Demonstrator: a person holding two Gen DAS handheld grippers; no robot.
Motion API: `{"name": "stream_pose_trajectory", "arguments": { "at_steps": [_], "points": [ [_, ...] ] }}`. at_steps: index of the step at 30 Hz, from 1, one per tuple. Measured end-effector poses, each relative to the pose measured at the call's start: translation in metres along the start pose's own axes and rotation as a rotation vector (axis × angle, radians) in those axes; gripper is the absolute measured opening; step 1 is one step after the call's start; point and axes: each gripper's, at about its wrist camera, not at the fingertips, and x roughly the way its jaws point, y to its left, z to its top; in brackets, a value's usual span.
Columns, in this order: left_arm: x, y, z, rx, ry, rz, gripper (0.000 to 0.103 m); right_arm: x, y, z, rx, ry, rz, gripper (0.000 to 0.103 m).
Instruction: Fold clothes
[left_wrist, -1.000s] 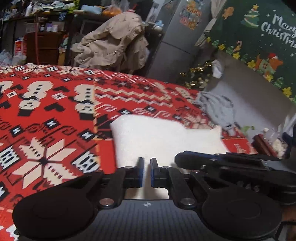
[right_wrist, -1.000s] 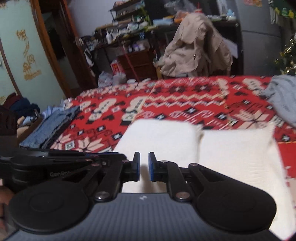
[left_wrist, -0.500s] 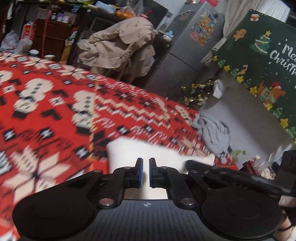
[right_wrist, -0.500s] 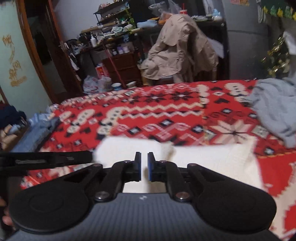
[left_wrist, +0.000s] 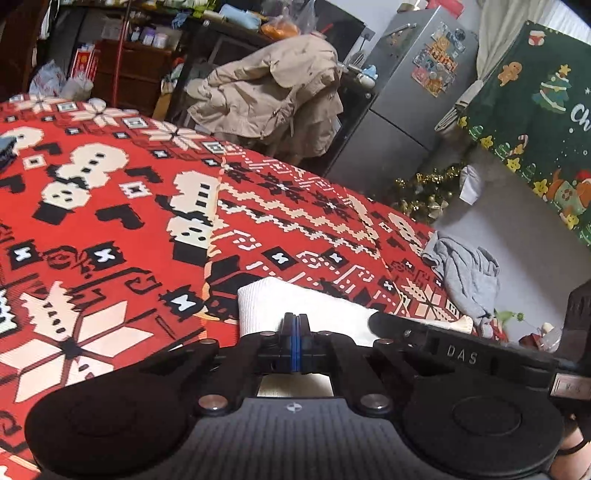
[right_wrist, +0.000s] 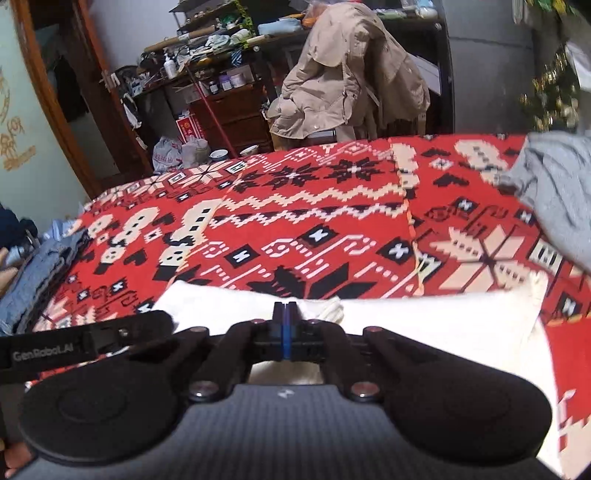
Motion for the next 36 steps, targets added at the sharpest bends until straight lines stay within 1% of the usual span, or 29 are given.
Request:
{"name": "stream_pose_trajectory", "arguments": {
  "at_steps": [3,5,6,7,8,9,10,11,13,14,15,16,17,18,20,22,23,24,25,27,29,31,33,35,36],
  "points": [
    [-0.006,0.000,0.000,0.016,-0.005,-0.001,0.002,-0.002,-0.002,0.000,0.001,-0.015,-0.012,0.000],
    [-0.011,0.003,0.001,0.016,0.006,-0.022,0.002,-0.007,-0.006,0.001,0.018,-0.018,-0.011,0.000],
    [-0.015,0.004,0.002,0.018,0.014,-0.041,0.006,-0.013,-0.007,0.002,0.024,-0.025,-0.010,0.000],
    [-0.020,0.006,0.002,0.022,0.019,-0.058,0.014,-0.019,-0.008,0.003,0.025,-0.033,-0.004,0.008],
    [-0.025,0.006,0.002,0.032,0.023,-0.066,0.020,-0.027,-0.007,0.004,0.018,-0.042,-0.003,0.018],
    [-0.031,0.004,0.001,0.053,0.024,-0.062,0.034,-0.036,-0.006,0.004,0.006,-0.050,0.004,0.023],
    [-0.037,0.001,0.000,0.079,0.025,-0.051,0.040,-0.046,-0.005,0.004,-0.006,-0.059,0.013,0.032],
    [-0.043,-0.002,-0.002,0.106,0.027,-0.040,0.041,-0.054,-0.002,0.003,-0.021,-0.058,0.015,0.040],
    [-0.055,-0.008,-0.007,0.144,0.043,-0.021,0.048,-0.071,0.003,0.000,-0.053,-0.056,0.018,0.048],
    [-0.060,-0.009,-0.010,0.149,0.049,-0.002,0.049,-0.079,0.006,-0.002,-0.068,-0.057,0.018,0.056],
    [-0.065,-0.010,-0.013,0.153,0.055,0.019,0.050,-0.087,0.008,-0.005,-0.078,-0.052,0.023,0.062],
    [-0.070,-0.011,-0.016,0.156,0.060,0.040,0.052,-0.095,0.010,-0.008,-0.083,-0.049,0.028,0.072],
    [-0.075,-0.012,-0.019,0.159,0.066,0.061,0.053,-0.103,0.011,-0.012,-0.083,-0.054,0.030,0.079],
    [-0.080,-0.013,-0.022,0.162,0.071,0.082,0.054,-0.112,0.012,-0.017,-0.081,-0.058,0.037,0.082],
    [-0.090,-0.016,-0.028,0.168,0.083,0.123,0.058,-0.126,0.014,-0.026,-0.079,-0.054,0.042,0.092],
    [-0.099,-0.019,-0.034,0.183,0.089,0.176,0.064,-0.139,0.015,-0.034,-0.080,-0.041,0.031,0.094],
    [-0.103,-0.022,-0.037,0.201,0.088,0.207,0.066,-0.145,0.016,-0.038,-0.082,-0.039,0.015,0.096],
    [-0.106,-0.025,-0.040,0.221,0.089,0.233,0.071,-0.150,0.018,-0.042,-0.083,-0.038,-0.006,0.098],
    [-0.109,-0.029,-0.044,0.241,0.091,0.258,0.075,-0.155,0.020,-0.045,-0.085,-0.038,-0.028,0.101],
    [-0.113,-0.033,-0.050,0.280,0.096,0.307,0.077,-0.165,0.024,-0.053,-0.095,-0.049,-0.068,0.102],
    [-0.116,-0.039,-0.056,0.310,0.108,0.340,0.079,-0.172,0.029,-0.061,-0.115,-0.048,-0.102,0.102],
    [-0.120,-0.043,-0.058,0.328,0.113,0.334,0.079,-0.177,0.035,-0.065,-0.148,-0.043,-0.126,0.102],
    [-0.120,-0.047,-0.058,0.361,0.152,0.332,0.080,-0.183,0.040,-0.068,-0.181,-0.050,-0.147,0.102],
    [-0.119,-0.051,-0.058,0.397,0.195,0.331,0.084,-0.188,0.045,-0.071,-0.213,-0.057,-0.168,0.102],
    [-0.118,-0.053,-0.058,0.425,0.198,0.331,0.084,-0.191,0.048,-0.073,-0.230,-0.061,-0.179,0.102]
  ]
}}
